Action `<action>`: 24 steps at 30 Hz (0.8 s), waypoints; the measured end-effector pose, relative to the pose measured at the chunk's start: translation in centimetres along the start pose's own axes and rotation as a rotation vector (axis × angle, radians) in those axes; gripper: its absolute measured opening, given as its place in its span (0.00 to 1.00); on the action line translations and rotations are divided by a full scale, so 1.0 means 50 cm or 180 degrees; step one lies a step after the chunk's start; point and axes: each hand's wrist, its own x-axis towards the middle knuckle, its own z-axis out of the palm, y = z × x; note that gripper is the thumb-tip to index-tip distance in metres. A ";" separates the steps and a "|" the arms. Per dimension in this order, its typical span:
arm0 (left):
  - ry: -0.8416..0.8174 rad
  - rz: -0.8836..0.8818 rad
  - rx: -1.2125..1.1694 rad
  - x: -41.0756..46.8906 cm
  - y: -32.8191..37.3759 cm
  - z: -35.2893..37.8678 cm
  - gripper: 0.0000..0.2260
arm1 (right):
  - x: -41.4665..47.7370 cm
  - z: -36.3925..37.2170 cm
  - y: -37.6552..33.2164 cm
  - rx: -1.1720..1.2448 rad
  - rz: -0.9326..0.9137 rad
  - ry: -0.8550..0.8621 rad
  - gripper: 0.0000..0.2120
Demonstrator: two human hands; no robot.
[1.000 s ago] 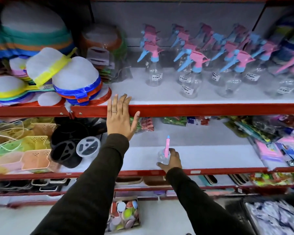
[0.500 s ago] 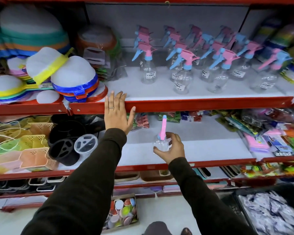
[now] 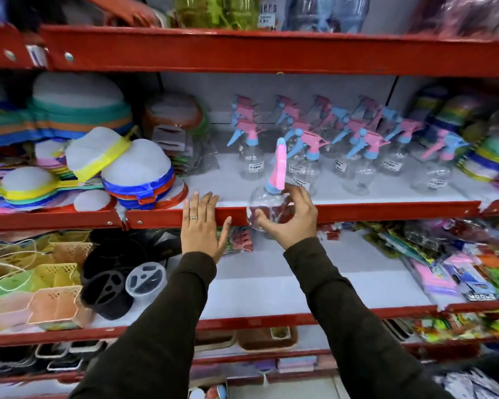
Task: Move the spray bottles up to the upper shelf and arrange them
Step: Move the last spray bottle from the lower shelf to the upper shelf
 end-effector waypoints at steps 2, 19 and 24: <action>-0.0009 0.0013 0.0009 0.000 0.000 0.000 0.29 | 0.040 0.016 -0.015 0.0002 0.0007 0.0020 0.30; -0.0058 0.0008 -0.0060 0.006 -0.006 0.008 0.28 | 0.141 0.094 0.038 -0.0538 0.0513 -0.0656 0.28; -0.0150 -0.0010 -0.0046 0.006 -0.005 0.005 0.29 | 0.135 0.096 0.028 -0.0469 0.0655 -0.0587 0.33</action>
